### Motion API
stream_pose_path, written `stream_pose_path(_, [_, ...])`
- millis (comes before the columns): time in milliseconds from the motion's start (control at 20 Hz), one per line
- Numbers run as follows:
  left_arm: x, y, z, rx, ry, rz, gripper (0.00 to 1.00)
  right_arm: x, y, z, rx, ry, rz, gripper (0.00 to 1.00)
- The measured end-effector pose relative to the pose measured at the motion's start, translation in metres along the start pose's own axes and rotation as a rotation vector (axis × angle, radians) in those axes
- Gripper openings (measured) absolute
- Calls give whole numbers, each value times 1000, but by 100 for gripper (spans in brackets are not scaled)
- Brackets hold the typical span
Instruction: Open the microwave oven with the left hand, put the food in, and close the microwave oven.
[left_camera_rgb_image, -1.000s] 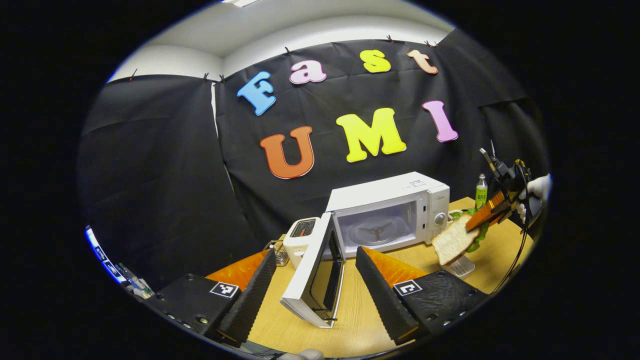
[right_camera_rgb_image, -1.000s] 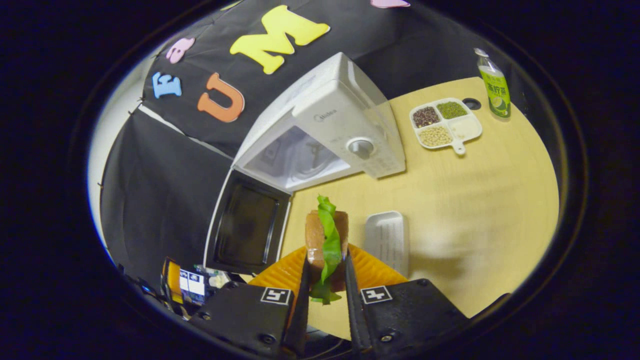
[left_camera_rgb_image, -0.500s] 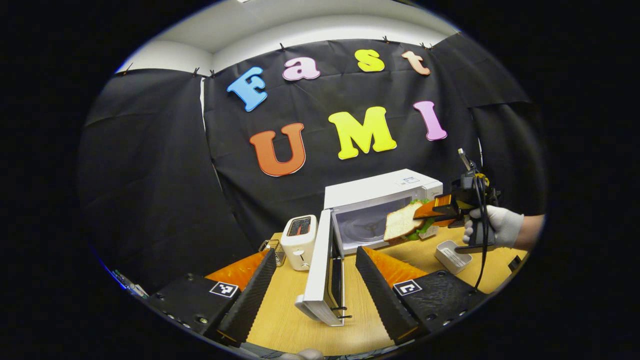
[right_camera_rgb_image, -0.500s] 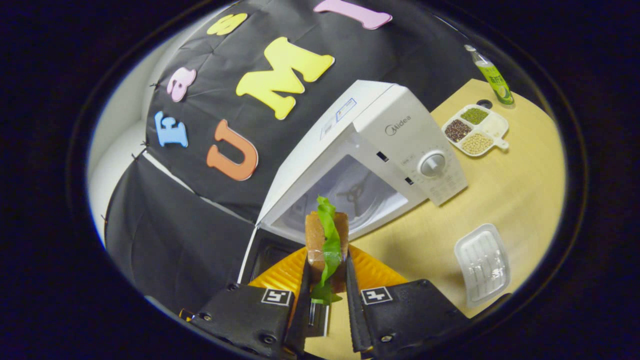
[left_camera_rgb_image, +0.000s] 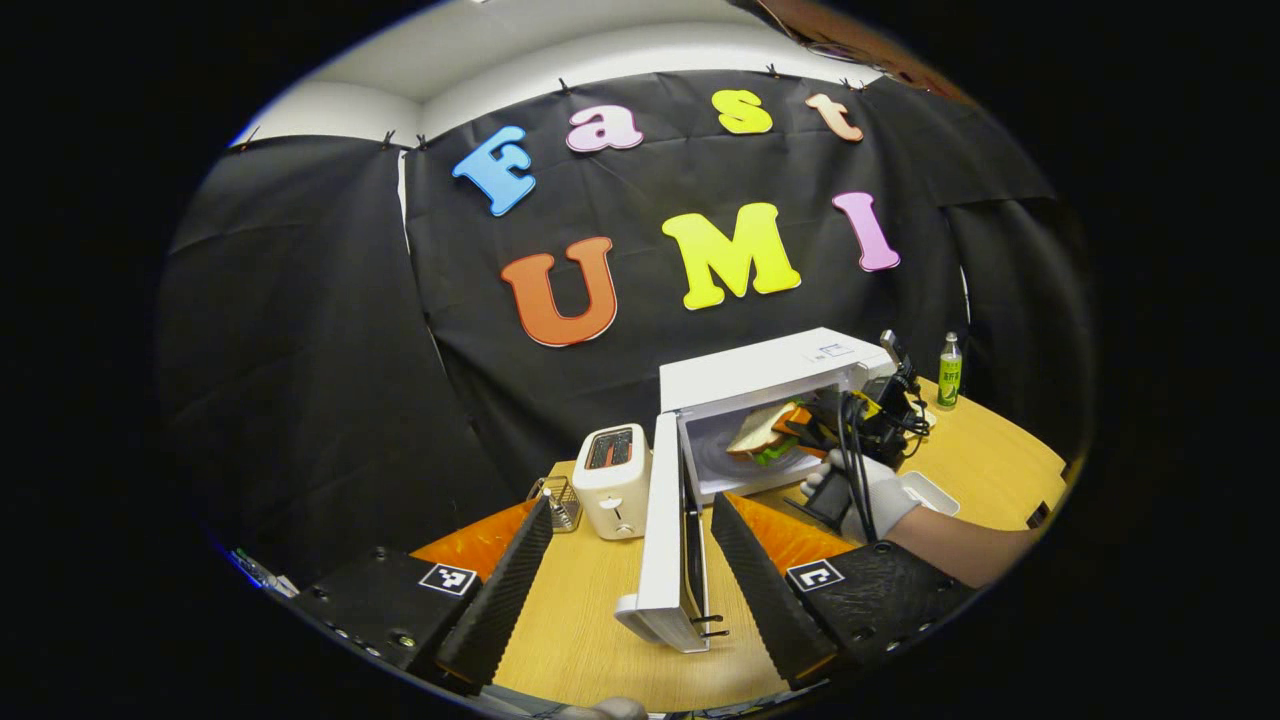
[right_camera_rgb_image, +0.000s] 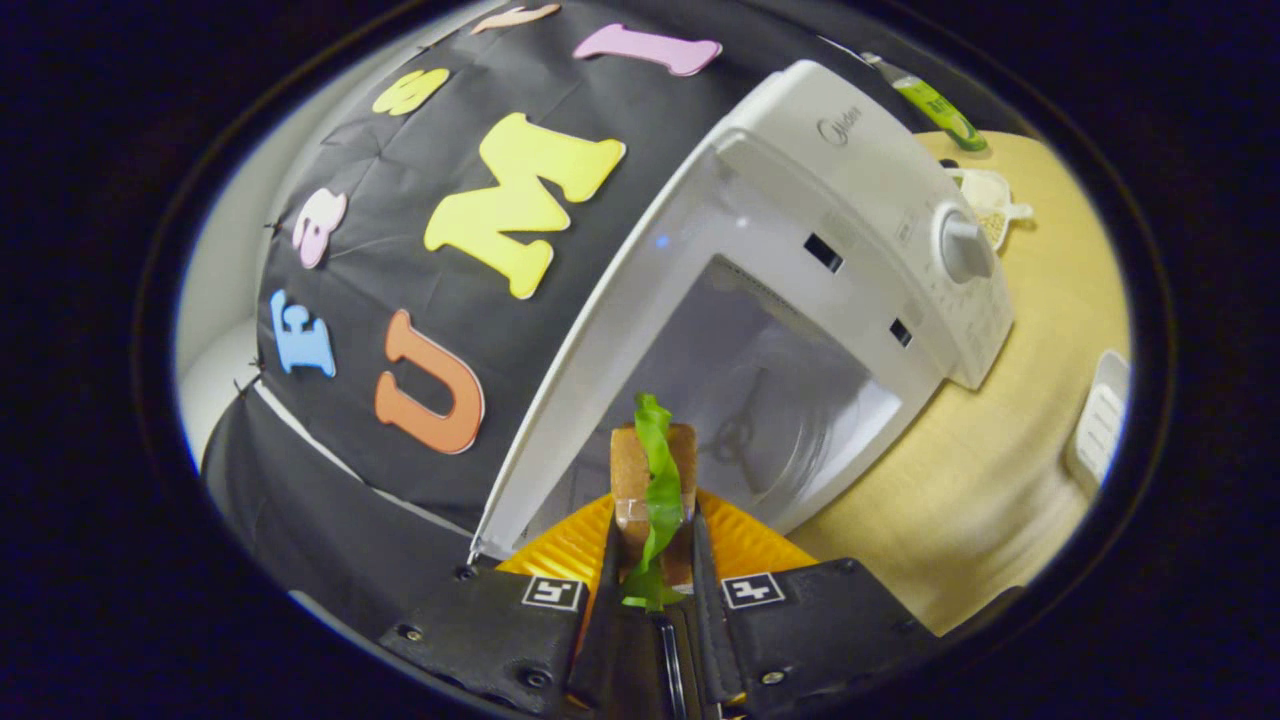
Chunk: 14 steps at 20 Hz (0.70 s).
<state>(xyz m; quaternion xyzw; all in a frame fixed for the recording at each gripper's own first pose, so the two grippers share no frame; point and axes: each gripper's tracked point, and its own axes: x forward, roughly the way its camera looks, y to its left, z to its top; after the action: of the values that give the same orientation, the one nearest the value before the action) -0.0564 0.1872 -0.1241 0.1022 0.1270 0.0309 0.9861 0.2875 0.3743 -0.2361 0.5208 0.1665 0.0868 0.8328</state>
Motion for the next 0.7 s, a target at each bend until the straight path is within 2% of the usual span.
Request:
stream_pose_path(150, [3,7,-3,3,6,12,96,30,-7,-3,-10,-75,-25,37])
stream_pose_path(250, [5,13,-8,6,17,25,96,43,-11,-15,-41,-68,-34,37])
stream_pose_path(300, [7,14,-11,10,19,32,97,49,-15,-18,-49,-71,-41,29])
stream_pose_path(400, [8,20,-16,9,34,47,96,56,-28,-25,-78,-64,-65,29])
stream_pose_path(450, [8,21,-18,4,40,50,96,58,-31,-22,-101,-71,-72,32])
stream_pose_path(550, [9,23,-23,1,49,49,96,60,-42,-12,-153,-95,-118,46])
stream_pose_path(600, [9,24,-25,-3,54,49,97,61,-45,-8,-197,-106,-137,48])
stream_pose_path(650, [11,26,-26,-8,55,52,96,59,-50,-3,-252,-112,-160,43])
stream_pose_path(700, [10,28,-27,-13,55,58,97,59,-53,0,-290,-114,-181,57])
